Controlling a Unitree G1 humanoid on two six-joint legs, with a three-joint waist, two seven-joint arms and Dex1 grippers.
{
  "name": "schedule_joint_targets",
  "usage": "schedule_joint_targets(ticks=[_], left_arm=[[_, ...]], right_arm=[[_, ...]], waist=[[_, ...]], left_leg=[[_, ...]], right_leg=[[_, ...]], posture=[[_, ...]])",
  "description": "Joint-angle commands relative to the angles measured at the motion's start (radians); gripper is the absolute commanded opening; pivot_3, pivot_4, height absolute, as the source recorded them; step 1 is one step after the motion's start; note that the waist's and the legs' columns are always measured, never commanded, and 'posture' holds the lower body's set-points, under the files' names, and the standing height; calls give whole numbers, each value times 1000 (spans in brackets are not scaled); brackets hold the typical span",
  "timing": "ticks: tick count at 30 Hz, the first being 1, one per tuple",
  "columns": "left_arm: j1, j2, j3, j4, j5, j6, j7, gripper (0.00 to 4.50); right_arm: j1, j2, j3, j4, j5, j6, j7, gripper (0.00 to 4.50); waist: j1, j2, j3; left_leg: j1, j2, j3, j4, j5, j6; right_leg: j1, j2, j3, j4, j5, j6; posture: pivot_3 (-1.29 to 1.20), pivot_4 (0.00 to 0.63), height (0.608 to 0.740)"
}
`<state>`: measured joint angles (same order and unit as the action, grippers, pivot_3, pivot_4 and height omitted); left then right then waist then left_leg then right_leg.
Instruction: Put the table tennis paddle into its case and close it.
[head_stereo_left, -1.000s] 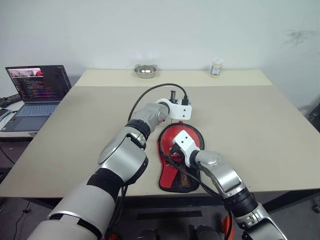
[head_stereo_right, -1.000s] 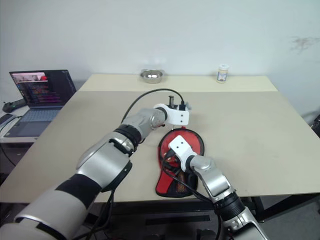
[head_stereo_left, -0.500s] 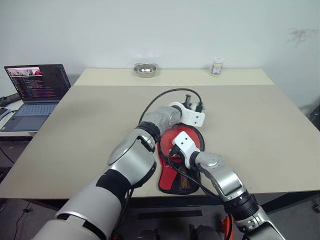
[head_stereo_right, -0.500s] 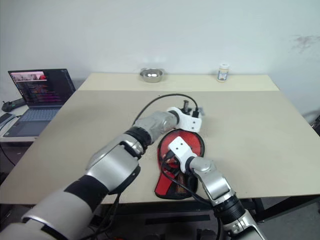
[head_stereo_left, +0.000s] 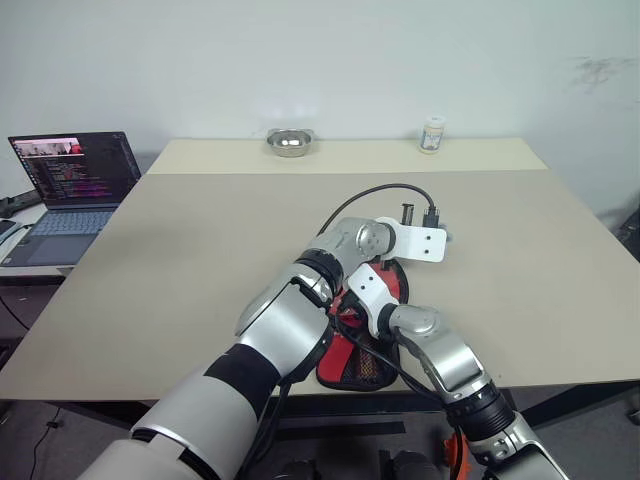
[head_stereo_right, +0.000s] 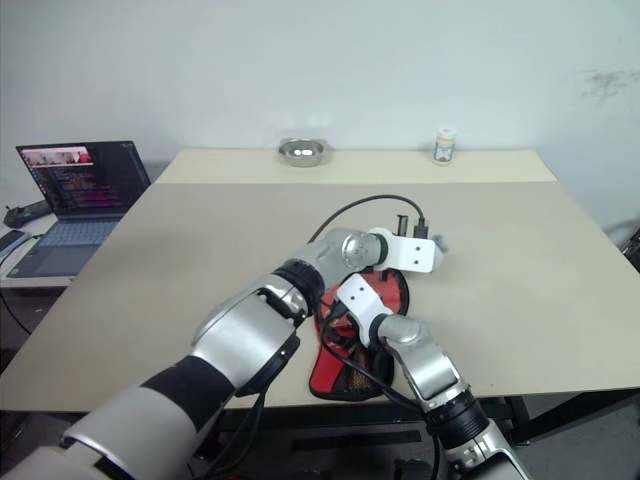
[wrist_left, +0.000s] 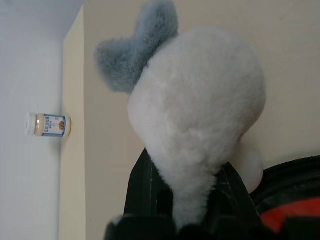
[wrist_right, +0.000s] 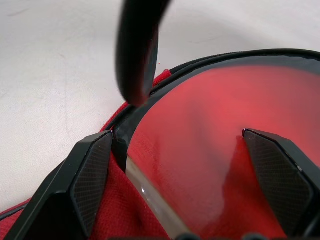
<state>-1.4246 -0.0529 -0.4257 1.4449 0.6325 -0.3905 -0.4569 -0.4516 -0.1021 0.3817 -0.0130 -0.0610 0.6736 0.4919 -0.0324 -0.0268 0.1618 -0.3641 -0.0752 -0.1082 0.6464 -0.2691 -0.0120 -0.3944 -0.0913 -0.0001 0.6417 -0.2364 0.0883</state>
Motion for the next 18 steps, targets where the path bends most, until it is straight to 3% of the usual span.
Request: schedule_joint_targets(ticks=[1, 11, 18], left_arm=[[0, -2, 44, -62, -56, 4, -48, 868], [22, 29, 94, -69, -119, 15, -109, 4403], [-16, 52, 190, -79, -207, 41, -136, 4403]], right_arm=[[65, 7, 88, 155, -7, 69, 26, 4500], [20, 18, 56, 207, -3, 54, 28, 4500], [-38, 27, 24, 267, -1, 25, 27, 4500]], waist=[[-1, 2, -3], [-13, 4, -6], [-25, 5, -6]], left_leg=[[0, 0, 0, 0, 0, 0], [2, 0, 1, 0, 0, 0], [6, 1, 0, 0, 1, 0]], right_leg=[[0, 0, 0, 0, 0, 0], [0, 1, 0, 1, 0, 0], [4, 1, 0, 2, 0, 0]], posture=[[0, 150, 740], [0, 150, 740], [0, 150, 740]])
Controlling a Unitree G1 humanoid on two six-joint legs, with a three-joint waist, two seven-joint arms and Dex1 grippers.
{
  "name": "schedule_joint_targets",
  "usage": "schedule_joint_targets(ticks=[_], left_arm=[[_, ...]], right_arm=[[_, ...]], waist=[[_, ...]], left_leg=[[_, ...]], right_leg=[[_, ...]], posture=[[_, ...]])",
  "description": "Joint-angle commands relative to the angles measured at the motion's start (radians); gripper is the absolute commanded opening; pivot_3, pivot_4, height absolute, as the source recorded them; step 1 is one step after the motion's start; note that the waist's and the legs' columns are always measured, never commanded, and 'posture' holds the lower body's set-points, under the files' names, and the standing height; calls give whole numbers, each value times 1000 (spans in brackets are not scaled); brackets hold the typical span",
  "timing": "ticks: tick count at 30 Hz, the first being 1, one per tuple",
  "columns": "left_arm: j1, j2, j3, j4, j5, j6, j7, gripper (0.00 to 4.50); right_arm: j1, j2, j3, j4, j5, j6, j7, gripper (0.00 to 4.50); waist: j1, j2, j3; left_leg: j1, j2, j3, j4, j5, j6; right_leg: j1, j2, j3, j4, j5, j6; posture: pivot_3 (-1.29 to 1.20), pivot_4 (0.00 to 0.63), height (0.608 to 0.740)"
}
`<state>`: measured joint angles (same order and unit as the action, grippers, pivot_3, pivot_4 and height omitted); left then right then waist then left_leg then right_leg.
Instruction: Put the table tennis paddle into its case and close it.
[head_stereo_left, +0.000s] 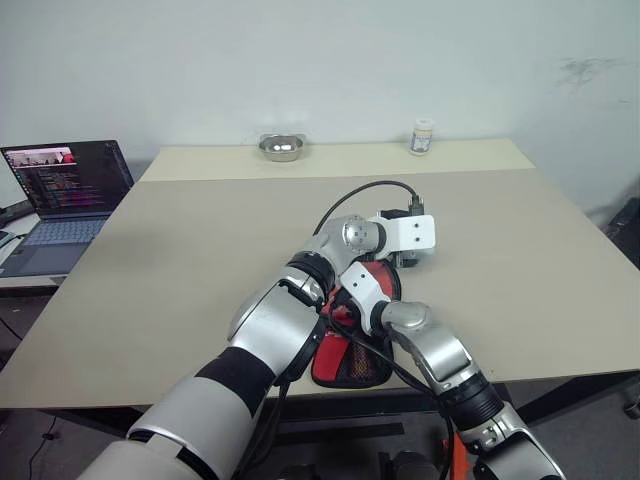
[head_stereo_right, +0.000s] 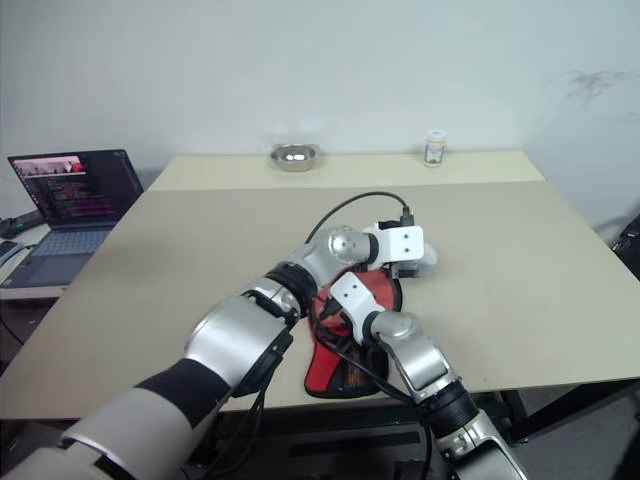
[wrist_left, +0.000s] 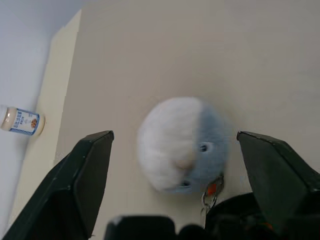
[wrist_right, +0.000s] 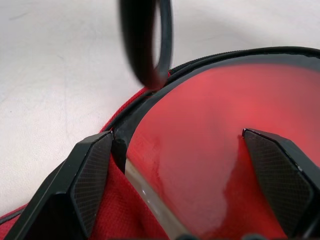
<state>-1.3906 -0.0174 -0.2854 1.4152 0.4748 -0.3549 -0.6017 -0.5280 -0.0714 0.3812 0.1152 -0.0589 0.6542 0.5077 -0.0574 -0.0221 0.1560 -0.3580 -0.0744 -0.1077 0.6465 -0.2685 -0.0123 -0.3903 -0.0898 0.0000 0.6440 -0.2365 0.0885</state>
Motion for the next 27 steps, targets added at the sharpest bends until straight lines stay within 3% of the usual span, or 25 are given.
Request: schedule_joint_targets(ticks=[1, 4, 10, 13, 17, 22, 27], left_arm=[[-61, 28, 61, -52, -57, 7, 29, 4403], [-84, 56, 94, -57, -82, 8, 62, 4403], [-99, 207, 179, -67, -149, 32, 56, 4403], [-87, 263, 244, -69, -213, 68, 22, 4403], [-42, 279, 334, -81, -326, 96, -158, 4403], [38, 253, 393, -106, -434, 161, -443, 4403], [145, 223, 355, -129, -435, 194, -600, 4403]], right_arm=[[31, -7, 18, 134, 0, 47, 12, 4500], [21, -18, 6, 99, 10, 64, 24, 4500], [34, -77, -82, -300, 117, 281, 71, 4500], [27, -122, -157, -508, 214, 401, 105, 4500], [-8, -175, -294, -723, 377, 589, 158, 4500], [-53, -295, -464, -859, 560, 765, 236, 4500], [-28, -535, -472, -740, 455, 600, 173, 4500]], waist=[[0, 0, 0], [0, 0, 0], [2, 1, 2], [11, 1, 3], [18, 2, 4], [29, 2, 5], [30, 2, 6]], left_leg=[[0, 0, 0, 0, 0, 0], [0, 1, -1, 0, 0, 0], [-9, 0, 0, 0, 0, 0], [-23, -1, -1, 2, 0, -1], [-44, -2, -4, 14, 2, -5], [-44, -4, -3, 15, -1, 0], [-43, -4, -1, 16, -4, 4]], right_leg=[[0, 0, 0, 0, 0, 0], [0, 0, 0, 0, 0, 0], [-9, -1, 2, 0, 0, 0], [-23, -1, 2, 1, 3, -5], [-38, -1, -1, 2, 4, -7], [-35, -3, -2, -1, 4, -7], [-32, -3, -2, 0, 4, -7]], posture=[[0, 150, 740], [0, 150, 740], [0, 150, 740], [0, 150, 740], [0, 150, 740], [0, 150, 740], [0, 150, 740]])
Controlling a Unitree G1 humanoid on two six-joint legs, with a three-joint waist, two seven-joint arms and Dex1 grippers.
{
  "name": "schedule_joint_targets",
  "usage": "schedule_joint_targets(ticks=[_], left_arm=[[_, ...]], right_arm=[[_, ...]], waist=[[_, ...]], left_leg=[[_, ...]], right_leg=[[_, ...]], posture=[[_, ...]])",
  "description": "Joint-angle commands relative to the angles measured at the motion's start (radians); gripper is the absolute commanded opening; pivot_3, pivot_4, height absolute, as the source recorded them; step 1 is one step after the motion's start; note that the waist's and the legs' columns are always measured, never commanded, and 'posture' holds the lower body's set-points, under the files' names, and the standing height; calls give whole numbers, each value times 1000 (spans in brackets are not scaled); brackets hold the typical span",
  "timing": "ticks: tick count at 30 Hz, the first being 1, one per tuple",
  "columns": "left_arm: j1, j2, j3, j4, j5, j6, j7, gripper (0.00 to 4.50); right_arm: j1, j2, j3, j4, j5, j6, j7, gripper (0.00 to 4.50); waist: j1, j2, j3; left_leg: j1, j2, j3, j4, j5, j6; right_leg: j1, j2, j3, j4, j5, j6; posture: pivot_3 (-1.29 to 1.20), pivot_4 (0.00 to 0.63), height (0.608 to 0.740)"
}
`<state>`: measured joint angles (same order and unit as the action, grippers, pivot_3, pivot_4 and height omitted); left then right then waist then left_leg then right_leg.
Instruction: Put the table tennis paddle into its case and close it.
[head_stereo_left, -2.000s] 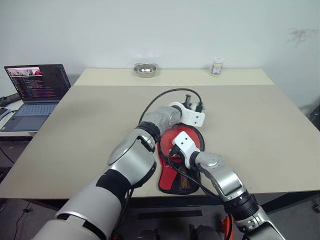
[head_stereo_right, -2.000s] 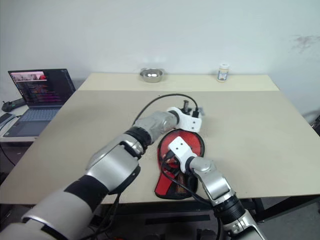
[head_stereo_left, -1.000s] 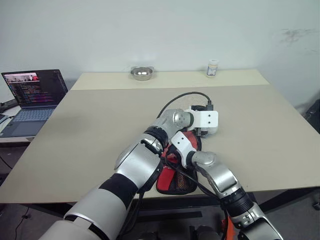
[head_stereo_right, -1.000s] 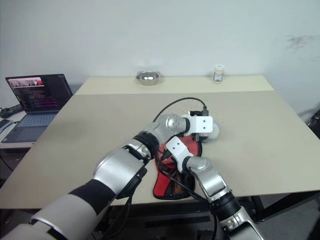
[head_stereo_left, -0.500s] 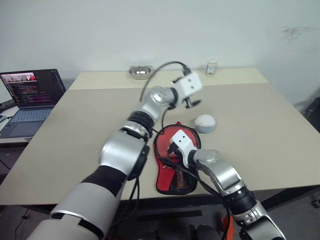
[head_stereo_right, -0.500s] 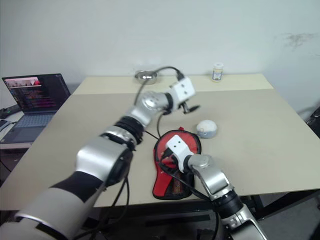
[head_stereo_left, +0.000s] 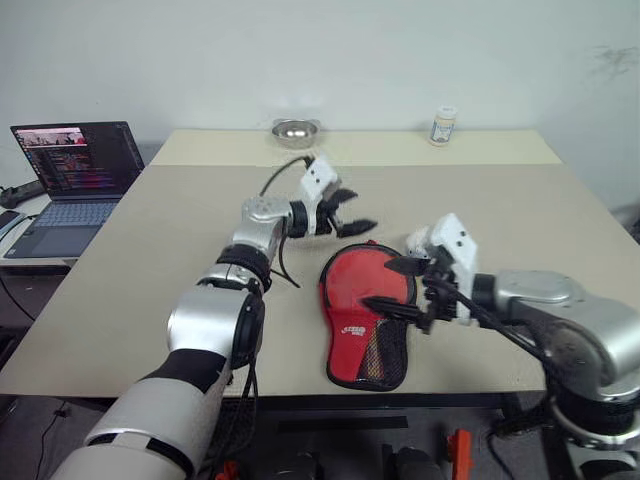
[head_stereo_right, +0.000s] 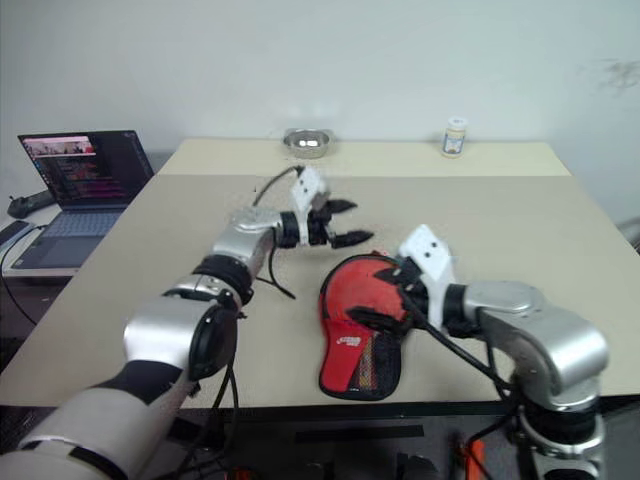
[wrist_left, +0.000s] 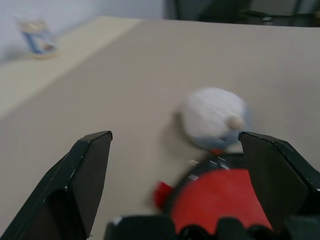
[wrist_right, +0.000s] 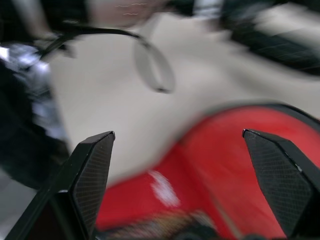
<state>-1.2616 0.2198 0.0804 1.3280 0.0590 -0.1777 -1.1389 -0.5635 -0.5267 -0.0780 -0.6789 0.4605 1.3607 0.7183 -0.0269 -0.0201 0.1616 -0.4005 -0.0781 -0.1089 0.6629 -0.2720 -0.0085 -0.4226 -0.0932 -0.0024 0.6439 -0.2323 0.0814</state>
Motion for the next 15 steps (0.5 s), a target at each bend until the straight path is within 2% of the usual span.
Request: schedule_joint_targets(ticks=[1, 7, 12, 15], left_arm=[[28, -17, -15, -44, -20, 28, -80, 4403], [111, -34, -82, -45, 31, 5, -90, 4403], [142, -42, -111, -43, 52, -17, -64, 4403], [158, -40, -135, -40, 73, -39, -44, 4403]], right_arm=[[11, -112, -2, 86, -86, -143, -50, 4500], [10, -245, 118, 332, -262, -434, -89, 4500], [0, -289, 227, 419, -344, -595, -37, 4500], [-23, -279, 305, 506, -427, -719, -36, 4500]], waist=[[-1, 0, 0], [-7, -1, 0], [-5, -1, 1], [-5, -1, 0]], left_leg=[[0, 0, 0, 0, 0, 0], [2, 1, 4, 1, 0, 0], [2, 1, 5, 1, 0, 0], [2, 1, 6, 2, 0, 0]], right_leg=[[0, 0, 0, 1, 0, 0], [0, 0, 3, 3, 0, 0], [0, 0, 4, 2, 0, -1], [0, 0, 5, 2, 1, -1]], posture=[[0, 150, 740], [0, 150, 740], [0, 150, 740], [0, 150, 740]])
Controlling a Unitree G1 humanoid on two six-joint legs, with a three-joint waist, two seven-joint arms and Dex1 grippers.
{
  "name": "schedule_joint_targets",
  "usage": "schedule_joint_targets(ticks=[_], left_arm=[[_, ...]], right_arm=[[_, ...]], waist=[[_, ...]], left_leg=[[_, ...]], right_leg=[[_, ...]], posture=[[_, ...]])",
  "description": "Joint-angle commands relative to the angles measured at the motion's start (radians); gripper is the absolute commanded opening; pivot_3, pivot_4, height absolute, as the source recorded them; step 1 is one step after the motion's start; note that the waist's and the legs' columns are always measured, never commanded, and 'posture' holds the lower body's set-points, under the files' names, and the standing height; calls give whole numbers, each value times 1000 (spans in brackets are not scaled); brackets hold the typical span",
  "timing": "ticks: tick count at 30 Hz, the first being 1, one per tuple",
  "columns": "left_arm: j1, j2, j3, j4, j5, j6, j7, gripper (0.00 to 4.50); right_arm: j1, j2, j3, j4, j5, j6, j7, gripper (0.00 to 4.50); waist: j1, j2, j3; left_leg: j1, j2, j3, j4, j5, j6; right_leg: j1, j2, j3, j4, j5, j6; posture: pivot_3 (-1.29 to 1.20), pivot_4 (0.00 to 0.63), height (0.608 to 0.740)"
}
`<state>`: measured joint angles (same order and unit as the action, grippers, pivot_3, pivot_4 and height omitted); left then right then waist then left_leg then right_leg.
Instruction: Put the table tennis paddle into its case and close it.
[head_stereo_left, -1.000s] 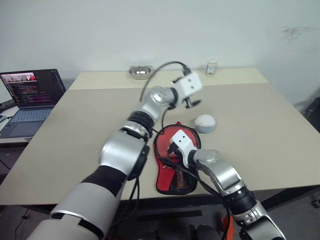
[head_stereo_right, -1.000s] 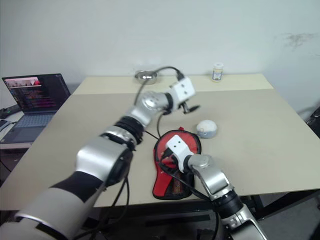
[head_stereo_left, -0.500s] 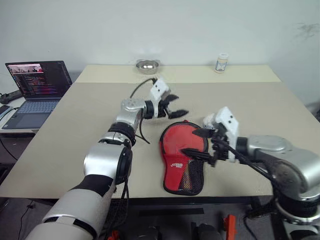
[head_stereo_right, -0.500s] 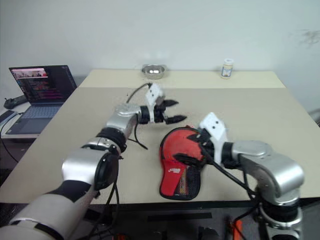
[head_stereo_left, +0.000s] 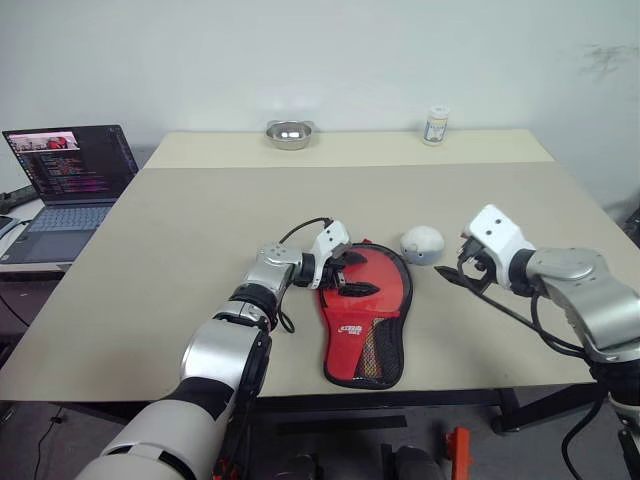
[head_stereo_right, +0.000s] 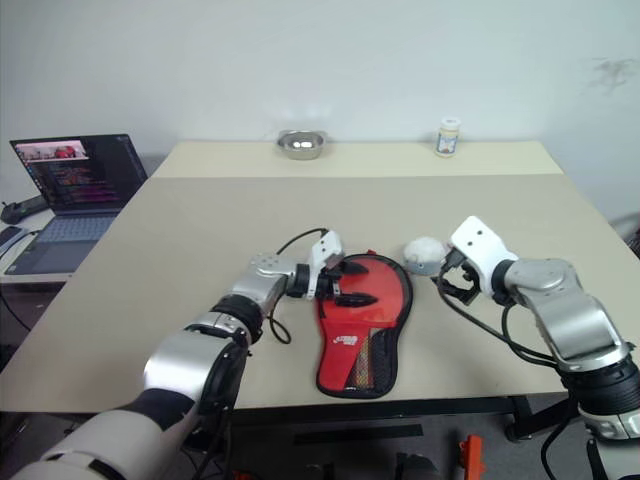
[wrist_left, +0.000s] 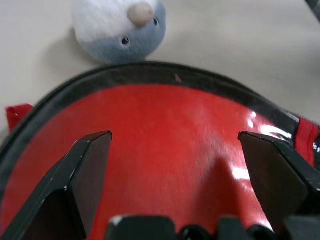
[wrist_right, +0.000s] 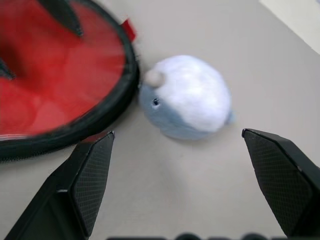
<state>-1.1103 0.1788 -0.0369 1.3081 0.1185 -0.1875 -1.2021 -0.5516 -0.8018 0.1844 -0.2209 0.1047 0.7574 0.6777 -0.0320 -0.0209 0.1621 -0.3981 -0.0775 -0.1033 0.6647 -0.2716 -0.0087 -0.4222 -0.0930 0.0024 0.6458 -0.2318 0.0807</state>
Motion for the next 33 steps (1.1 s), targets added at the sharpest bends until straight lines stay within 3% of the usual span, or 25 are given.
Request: schedule_joint_targets(ticks=[1, 8, 19, 22, 33], left_arm=[[8, 1, -22, -20, 17, -33, 22, 4403], [10, -9, -38, -20, 19, -46, 29, 4403], [21, -13, -57, -18, 21, -43, 34, 4403], [23, -12, -59, -15, 23, -41, 39, 4428], [27, -20, -74, 6, 36, -23, 83, 4428]], right_arm=[[-45, 5, 64, 81, -95, -156, 4, 4500], [-155, 84, 161, 367, -241, -378, -14, 4500], [-311, 210, 194, 733, -399, -645, -99, 4500], [-319, 226, 177, 737, -408, -655, -105, 3892], [-179, 129, 119, 480, -405, -560, -9, 209]], waist=[[0, 0, 0], [1, 0, 0], [0, 0, 0], [-1, 0, 0], [0, 1, -1]], left_leg=[[0, 0, 0, 0, 0, 0], [1, 0, 2, 1, 2, -3], [2, 0, 3, 1, 2, -3], [2, 0, 3, 1, 2, -3], [3, 0, 4, 1, 2, -3]], right_leg=[[0, 0, 0, 0, 0, 0], [0, 0, 2, 0, 1, -2], [0, 0, 4, 1, 1, -2], [0, 1, 4, 1, 1, -2], [1, 1, 4, 1, 1, -2]], posture=[[0, 150, 740], [0, 150, 740], [0, 150, 740], [0, 150, 740], [0, 150, 740]])
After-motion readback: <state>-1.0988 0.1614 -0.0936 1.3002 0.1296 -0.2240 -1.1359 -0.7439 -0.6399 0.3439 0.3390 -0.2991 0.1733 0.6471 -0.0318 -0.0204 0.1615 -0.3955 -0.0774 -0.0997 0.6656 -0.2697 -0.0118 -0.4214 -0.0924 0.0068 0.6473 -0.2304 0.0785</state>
